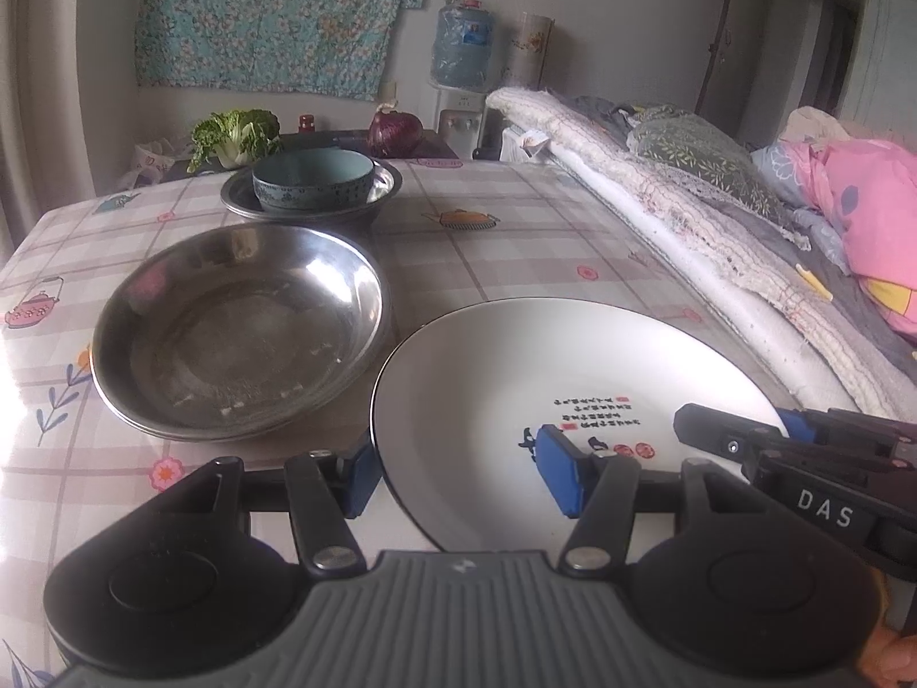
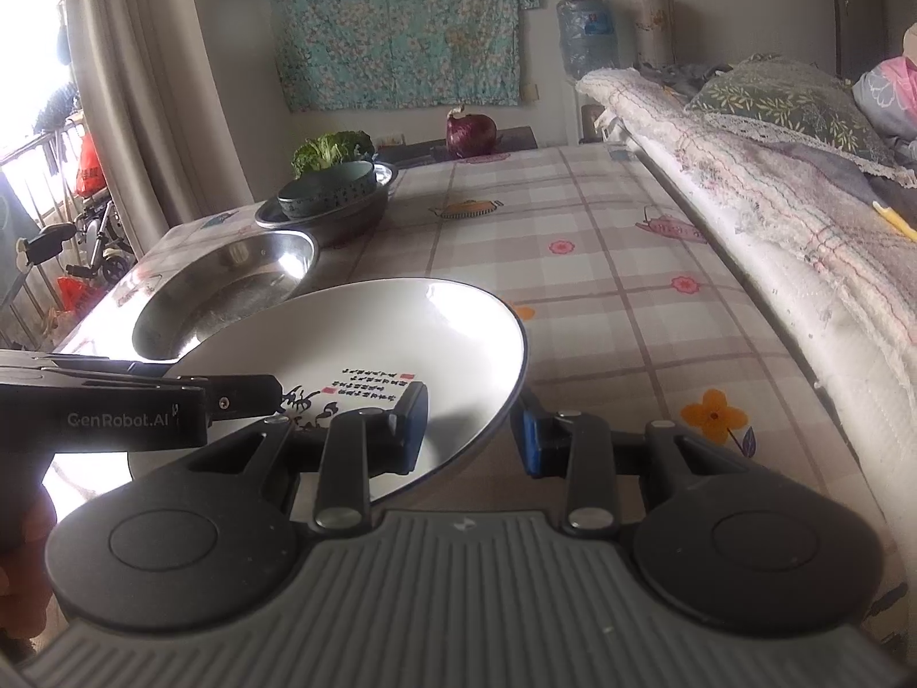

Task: Organize plates and bowls
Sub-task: 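Carry the white plate onto the stacked steel plates and open both tools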

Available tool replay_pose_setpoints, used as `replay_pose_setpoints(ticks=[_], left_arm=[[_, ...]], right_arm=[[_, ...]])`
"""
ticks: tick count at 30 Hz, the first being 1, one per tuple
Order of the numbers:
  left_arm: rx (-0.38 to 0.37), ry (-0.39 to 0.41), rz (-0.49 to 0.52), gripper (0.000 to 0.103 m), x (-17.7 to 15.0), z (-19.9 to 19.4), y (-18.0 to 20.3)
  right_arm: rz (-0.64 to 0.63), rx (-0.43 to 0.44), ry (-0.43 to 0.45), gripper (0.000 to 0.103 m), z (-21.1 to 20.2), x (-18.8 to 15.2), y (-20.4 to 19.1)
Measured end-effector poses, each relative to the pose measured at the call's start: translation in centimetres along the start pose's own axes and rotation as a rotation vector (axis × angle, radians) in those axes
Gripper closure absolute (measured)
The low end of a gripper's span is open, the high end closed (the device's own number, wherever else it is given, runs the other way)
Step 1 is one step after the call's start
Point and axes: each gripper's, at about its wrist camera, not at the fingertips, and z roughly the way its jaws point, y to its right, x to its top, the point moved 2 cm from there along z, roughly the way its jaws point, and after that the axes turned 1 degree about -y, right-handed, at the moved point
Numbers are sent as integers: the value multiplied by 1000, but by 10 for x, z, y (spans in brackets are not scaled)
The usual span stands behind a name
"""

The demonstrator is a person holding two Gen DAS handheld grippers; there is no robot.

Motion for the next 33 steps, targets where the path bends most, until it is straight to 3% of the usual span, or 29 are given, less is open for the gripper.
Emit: replay_pose_setpoints(ticks=[7, 13, 23, 33], left_arm=[[36, 55, -41, 45, 18, -17, -29], [105, 78, -95, 45, 31, -23, -75], [157, 36, -188, 45, 36, -3, -146], [145, -10, -198, 48, 32, 11, -159]], right_arm=[[-45, 44, 39, 71, 4, 26, -29], [-87, 117, 30, 71, 33, 45, -69], [-94, 179, -88, 71, 102, 54, -127], [-74, 158, -106, 68, 130, 58, -130]])
